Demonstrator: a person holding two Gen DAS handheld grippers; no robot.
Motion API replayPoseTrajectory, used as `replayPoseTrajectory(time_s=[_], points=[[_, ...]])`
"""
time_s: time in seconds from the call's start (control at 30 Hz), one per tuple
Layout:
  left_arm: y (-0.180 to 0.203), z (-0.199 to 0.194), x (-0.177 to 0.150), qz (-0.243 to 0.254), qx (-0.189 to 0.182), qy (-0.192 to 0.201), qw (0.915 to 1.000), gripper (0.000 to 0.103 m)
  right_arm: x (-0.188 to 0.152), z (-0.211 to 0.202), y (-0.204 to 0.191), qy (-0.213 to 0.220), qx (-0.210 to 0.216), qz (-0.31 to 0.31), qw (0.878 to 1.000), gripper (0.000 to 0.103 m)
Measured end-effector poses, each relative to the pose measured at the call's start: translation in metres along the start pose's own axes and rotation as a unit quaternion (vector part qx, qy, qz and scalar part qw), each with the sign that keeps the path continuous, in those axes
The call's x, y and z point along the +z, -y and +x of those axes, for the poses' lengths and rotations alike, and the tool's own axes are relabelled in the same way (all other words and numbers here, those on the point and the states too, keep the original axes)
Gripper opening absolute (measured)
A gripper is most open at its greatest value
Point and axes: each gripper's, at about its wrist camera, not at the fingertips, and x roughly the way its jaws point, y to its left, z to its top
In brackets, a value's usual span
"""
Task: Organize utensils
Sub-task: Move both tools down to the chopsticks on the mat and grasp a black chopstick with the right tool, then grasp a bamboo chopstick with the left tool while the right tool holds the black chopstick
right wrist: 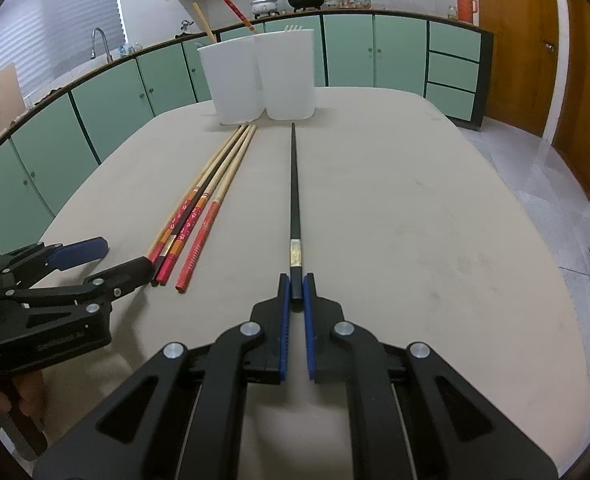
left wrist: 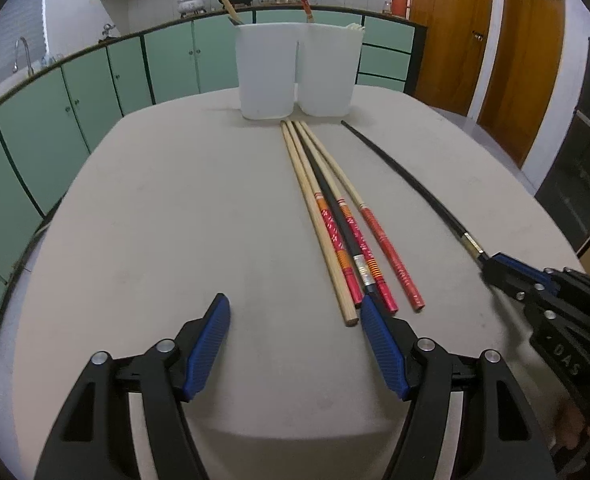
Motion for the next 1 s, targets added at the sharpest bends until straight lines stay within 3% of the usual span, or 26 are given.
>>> replayPoseTrajectory(time_s=[0.27,0.5,0.57,0.67,0.73,0.8,1.0], points=[[-0.024,-0.007,-0.005,-0.026,0.017,0.0,0.9995,0.067,-0.001,-0.001,0.001,0.0,0.005,0.005,1.0,0.006],[-0.022,-0.006,-0.005,-0.027,0.015,0.004,0.9995,0.064,-0.001,0.001,-0.002,-0.004,0.006,0.0,1.0,0.006],[-0.02,-0.006,-0.004,-0.025,0.014,0.006,0.9996,0.058,0.0,0.003,-0.003,-0.004,0.005,-0.003,1.0,0.007],[-0.015,-0.006,-0.003,-0.024,0.0,0.011,0.9997,0.037,0.0,0.004,-0.003,-0.002,0.004,-0.005,1.0,0.008],[-0.013,-0.005,-0.003,-0.028,-0.012,0.012,0.9995,0.018,0.001,0.005,-0.002,-0.003,0.006,-0.004,1.0,0.006],[-0.012,-0.005,-0.002,-0.028,-0.016,0.014,0.9994,0.007,0.001,0.005,-0.001,-0.004,0.009,-0.002,1.0,0.006],[-0.011,-0.012,0.0,-0.031,-0.022,0.019,0.9991,0.007,0.005,-0.002,-0.001,0.002,0.009,-0.006,1.0,0.006]])
